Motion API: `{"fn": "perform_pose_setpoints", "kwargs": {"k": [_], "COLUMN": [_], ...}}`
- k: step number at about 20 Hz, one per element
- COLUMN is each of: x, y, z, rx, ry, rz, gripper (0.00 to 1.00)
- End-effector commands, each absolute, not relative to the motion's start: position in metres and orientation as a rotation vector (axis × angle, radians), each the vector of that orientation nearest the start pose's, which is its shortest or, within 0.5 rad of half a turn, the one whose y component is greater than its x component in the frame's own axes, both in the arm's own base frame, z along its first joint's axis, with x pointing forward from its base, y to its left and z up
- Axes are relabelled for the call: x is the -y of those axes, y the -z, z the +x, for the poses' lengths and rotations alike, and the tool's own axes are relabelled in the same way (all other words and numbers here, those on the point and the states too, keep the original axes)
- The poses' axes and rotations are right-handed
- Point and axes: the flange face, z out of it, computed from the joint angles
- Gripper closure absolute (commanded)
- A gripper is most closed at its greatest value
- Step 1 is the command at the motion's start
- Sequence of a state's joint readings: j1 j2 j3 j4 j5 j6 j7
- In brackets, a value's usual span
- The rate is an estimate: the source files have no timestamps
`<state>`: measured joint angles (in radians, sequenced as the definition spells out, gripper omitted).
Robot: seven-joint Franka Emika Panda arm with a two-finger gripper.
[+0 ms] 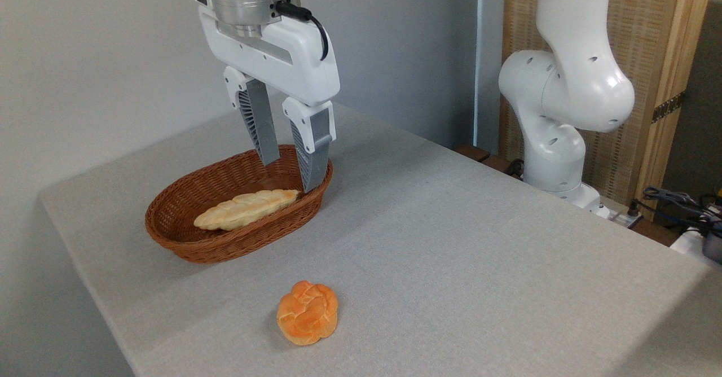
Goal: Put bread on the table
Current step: 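Lower the open gripper toward the pale bread roll in the wicker basket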
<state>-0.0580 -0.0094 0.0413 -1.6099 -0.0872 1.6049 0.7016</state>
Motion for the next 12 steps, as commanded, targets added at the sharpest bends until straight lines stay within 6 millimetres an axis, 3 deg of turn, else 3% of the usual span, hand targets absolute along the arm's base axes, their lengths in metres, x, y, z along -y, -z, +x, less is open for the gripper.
{"fn": "perform_pose_setpoints", "kwargs": {"k": [1,9,10,12], "x": [0.017,0.025,0.034,0.074], "y": [-0.619,-0.618,-0.616,-0.595], "z": [0.555,0.554,0.554,0.55], "rx": [-1.133,-1.156,-1.176,-1.254], "ry": [0.068,0.067,0.086,0.132], "rz": [-3.03,-3.022,-3.013,-2.977], "gripper": [0.0,0.0,0.0,0.0]}}
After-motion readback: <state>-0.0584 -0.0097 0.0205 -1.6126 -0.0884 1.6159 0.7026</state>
